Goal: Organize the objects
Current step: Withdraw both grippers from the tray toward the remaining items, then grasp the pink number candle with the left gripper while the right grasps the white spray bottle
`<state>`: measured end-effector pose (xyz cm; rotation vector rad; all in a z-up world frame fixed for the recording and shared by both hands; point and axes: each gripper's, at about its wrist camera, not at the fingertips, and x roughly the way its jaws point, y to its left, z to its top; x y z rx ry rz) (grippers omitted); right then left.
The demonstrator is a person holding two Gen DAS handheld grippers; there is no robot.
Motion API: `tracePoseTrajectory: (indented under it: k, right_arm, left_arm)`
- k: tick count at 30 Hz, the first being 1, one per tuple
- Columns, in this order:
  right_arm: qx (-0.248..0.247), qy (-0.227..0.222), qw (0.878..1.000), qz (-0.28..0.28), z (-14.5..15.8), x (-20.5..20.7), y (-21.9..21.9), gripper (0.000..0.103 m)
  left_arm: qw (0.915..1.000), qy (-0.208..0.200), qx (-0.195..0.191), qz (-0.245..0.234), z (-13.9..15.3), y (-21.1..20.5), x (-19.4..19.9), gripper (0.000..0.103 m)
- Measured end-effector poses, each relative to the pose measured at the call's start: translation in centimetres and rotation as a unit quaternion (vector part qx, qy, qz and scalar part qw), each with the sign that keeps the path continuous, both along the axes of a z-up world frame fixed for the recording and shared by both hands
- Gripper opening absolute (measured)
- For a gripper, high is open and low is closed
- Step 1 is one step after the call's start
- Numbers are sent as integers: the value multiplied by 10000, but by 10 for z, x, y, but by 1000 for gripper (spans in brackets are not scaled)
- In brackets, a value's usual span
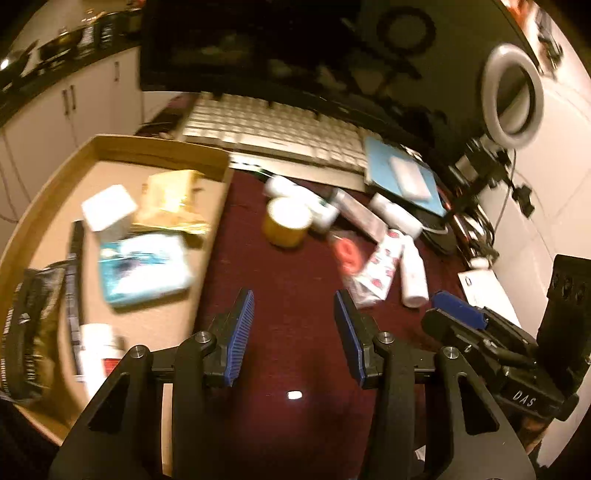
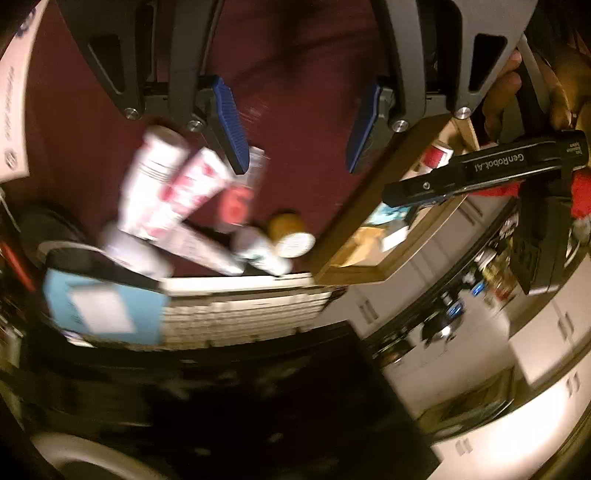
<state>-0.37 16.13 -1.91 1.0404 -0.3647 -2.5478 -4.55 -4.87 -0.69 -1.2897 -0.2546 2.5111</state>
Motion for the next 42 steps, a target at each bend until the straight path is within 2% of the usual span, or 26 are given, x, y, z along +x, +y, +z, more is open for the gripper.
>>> tracePoseTrajectory:
  k: [4, 7, 10, 13, 20, 22, 23, 24, 32, 35, 40, 41, 42]
  right_arm:
    - [-97, -158, 9987, -470, -9, 7, 34, 55]
    - [-138, -326, 9965, -754, -17, 3, 53, 55]
    - [-184, -428, 9951, -868, -22, -3, 64, 55]
    - [-123, -579, 9941, -904, -28, -16, 64, 55]
    - [207, -625, 9929, -989, -27, -48, 48, 54]
    - [546, -707, 9898, -1113, -31, -57, 43, 50]
    - [540, -807, 9889, -1125, -35, -61, 44, 43]
    - [554, -883, 9883, -1113, -39, -63, 43, 42]
    - [726, -893, 9880, -1028, -42, -40, 44, 30]
    - [759, -890, 9879, -1015, -41, -28, 47, 29]
    - [812, -835, 9882, -996, -41, -17, 49, 29]
    - [819, -828, 9882, -994, -41, -17, 48, 29]
    - [782, -833, 9887, -971, -41, -18, 48, 29]
  left_arm:
    - [9995, -147, -12, -266, -8, 31, -7, 45]
    - [9988, -182, -173, -413, -13, 54, -13, 45]
    - [9983, -190, -279, -468, -16, 65, -15, 45]
    - [9980, -270, -289, -497, -20, 70, -19, 45]
    - [9982, -282, -349, -405, -22, 67, -30, 45]
    - [9982, -350, -302, -391, -25, 66, -36, 45]
    - [9981, -364, -291, -398, -26, 66, -37, 45]
    - [9980, -363, -299, -413, -27, 67, -39, 45]
    - [9965, -444, -469, -540, -40, 86, -58, 45]
    - [9953, -404, -719, -513, -47, 95, -61, 45]
    - [9965, -438, -617, -354, -51, 92, -66, 45]
    - [9965, -446, -616, -343, -50, 91, -65, 42]
    - [9965, -432, -633, -338, -50, 90, -65, 34]
